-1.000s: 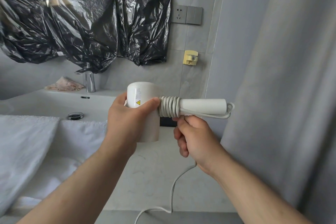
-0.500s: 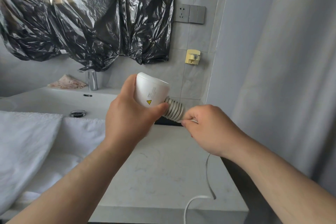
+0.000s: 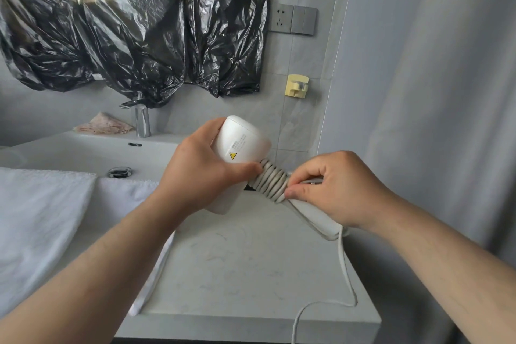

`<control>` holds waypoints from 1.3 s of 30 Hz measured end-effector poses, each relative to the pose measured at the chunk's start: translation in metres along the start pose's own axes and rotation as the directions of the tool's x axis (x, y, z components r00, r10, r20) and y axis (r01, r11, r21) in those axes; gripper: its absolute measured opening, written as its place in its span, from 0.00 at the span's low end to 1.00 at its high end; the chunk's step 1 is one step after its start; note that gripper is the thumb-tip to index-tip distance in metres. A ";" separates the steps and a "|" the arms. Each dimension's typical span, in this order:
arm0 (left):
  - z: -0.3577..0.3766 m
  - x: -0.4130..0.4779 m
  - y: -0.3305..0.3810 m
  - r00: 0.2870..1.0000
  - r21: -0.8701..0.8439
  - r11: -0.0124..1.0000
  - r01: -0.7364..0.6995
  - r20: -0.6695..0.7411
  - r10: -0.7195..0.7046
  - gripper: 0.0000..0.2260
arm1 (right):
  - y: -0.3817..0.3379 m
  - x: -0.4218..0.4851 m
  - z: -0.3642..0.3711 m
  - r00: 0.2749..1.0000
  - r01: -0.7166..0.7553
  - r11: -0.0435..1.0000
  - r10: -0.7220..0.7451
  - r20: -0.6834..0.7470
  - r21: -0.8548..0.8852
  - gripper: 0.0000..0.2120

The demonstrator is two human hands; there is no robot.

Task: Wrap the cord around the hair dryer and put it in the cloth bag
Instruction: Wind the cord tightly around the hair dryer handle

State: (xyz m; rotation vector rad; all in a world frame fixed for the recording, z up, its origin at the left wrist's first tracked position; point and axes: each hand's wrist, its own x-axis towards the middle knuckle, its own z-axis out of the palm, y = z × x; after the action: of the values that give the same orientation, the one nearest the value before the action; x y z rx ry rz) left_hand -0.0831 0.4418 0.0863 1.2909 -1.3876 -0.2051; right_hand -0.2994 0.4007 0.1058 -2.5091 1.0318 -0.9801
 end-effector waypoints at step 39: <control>0.000 -0.008 -0.018 0.937 -0.343 0.910 0.234 0.329 -0.117 0.26 | 0.034 -0.010 0.016 0.946 -0.259 0.689 0.039 0.322 0.677 0.19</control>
State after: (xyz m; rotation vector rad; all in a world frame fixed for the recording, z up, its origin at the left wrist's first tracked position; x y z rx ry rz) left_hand -0.0754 0.4416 0.0686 1.0868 -1.3959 -0.7885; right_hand -0.3114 0.3830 0.0737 -1.7987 0.5841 -0.7396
